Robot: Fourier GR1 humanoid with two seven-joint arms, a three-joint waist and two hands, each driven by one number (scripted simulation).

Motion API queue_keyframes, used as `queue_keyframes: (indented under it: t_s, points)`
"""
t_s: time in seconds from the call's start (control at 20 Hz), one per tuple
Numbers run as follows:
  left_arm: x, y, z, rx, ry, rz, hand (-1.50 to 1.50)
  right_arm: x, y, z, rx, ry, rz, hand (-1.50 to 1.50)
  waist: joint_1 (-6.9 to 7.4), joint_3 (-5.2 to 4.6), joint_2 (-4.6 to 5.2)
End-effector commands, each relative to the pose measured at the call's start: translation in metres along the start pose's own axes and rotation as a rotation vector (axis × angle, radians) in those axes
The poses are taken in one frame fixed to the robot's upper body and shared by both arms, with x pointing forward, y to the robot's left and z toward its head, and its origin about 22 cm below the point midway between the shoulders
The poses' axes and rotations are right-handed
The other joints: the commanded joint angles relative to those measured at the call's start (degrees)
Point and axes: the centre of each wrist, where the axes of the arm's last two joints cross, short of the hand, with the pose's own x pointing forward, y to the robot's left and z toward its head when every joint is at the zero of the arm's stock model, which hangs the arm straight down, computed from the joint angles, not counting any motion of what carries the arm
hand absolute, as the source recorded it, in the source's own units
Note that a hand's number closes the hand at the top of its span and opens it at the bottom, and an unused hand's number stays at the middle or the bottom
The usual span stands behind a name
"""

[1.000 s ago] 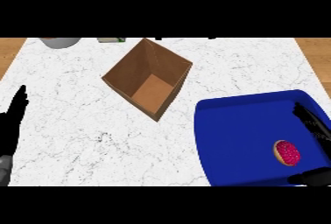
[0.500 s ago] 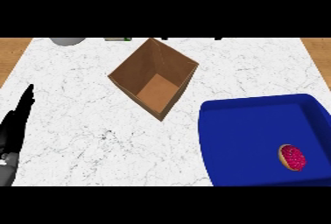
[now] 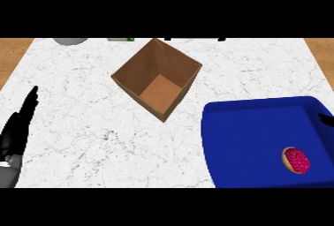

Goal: Pick the cupcake from the tray and place it in the cardboard box

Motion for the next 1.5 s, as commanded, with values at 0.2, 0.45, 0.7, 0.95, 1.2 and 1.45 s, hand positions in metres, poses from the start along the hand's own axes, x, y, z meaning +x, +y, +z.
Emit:
queue_keyframes:
  t_s: [0.2, 0.45, 0.7, 0.95, 1.2, 1.45]
  points:
    - [-0.006, -0.009, -0.001, 0.025, -0.004, -0.002, 0.00, 0.024, 0.007, -0.049, 0.227, 0.060, 0.069, -1.50, -0.94, -0.04, -0.17]
    - [-0.003, 0.005, -0.007, 0.004, 0.002, -0.013, 0.00, 0.012, 0.009, -0.074, 0.232, 0.108, 0.115, -1.50, -0.46, 0.02, -0.01]
    - [0.005, 0.009, -0.009, 0.022, 0.023, -0.022, 0.00, 0.031, 0.005, -0.089, 0.265, 0.095, 0.116, -1.50, -0.65, 0.01, -0.09]
    - [-0.003, 0.011, 0.009, 0.008, 0.012, 0.007, 0.00, 0.042, 0.024, -0.080, 0.262, 0.105, 0.120, -1.50, -0.81, 0.00, -0.21]
    - [-0.017, -0.006, -0.005, 0.025, 0.001, -0.002, 0.00, 0.032, 0.021, -0.061, 0.266, 0.035, 0.075, -1.50, -1.17, -0.02, -0.11]
    - [0.005, -0.009, 0.013, 0.009, 0.004, 0.001, 0.00, 0.043, 0.032, -0.071, 0.255, -0.025, 0.070, -1.50, -0.78, 0.02, -0.17]
